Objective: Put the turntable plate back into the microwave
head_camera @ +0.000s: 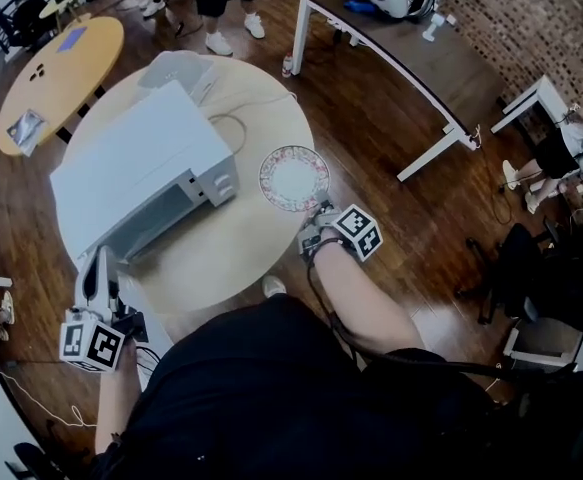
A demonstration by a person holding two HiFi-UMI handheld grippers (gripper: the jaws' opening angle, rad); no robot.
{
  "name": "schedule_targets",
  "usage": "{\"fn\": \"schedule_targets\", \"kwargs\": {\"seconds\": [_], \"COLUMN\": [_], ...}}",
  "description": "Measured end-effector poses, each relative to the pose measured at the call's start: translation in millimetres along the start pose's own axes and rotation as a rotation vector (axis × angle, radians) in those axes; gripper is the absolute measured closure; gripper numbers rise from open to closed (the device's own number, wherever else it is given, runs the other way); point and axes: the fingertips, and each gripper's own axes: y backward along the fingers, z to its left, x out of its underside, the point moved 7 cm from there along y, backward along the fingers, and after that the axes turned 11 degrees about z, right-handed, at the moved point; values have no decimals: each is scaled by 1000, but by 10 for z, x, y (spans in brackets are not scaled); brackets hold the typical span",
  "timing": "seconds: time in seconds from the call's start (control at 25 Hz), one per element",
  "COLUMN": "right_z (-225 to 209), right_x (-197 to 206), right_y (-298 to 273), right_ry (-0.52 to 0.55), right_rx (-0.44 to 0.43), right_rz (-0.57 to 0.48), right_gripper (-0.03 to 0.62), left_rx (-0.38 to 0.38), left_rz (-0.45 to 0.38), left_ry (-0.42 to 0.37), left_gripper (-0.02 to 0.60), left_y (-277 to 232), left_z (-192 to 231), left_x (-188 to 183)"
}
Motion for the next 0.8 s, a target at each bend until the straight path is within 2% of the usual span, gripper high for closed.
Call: {"fn": "schedule_targets", "kwargs": {"seconds": [0.28, 0.48, 0.8], "right_z": [54, -81, -72], "right_x": [50, -3, 149], "right_y": [76, 285, 266], "right_ry": [3, 5, -9], "right_rx": [0, 30, 28], "right_rz": [-6, -26, 2], "right_gripper": [577, 577, 577], "left_rx": [16, 54, 28], "left_rz": [7, -1, -10], "left_ry": [-19, -33, -19], "left_gripper": [578, 578, 578], "left_y": [43, -27, 113], "left_z": [33, -47, 5], "left_x": [33, 141, 129]}}
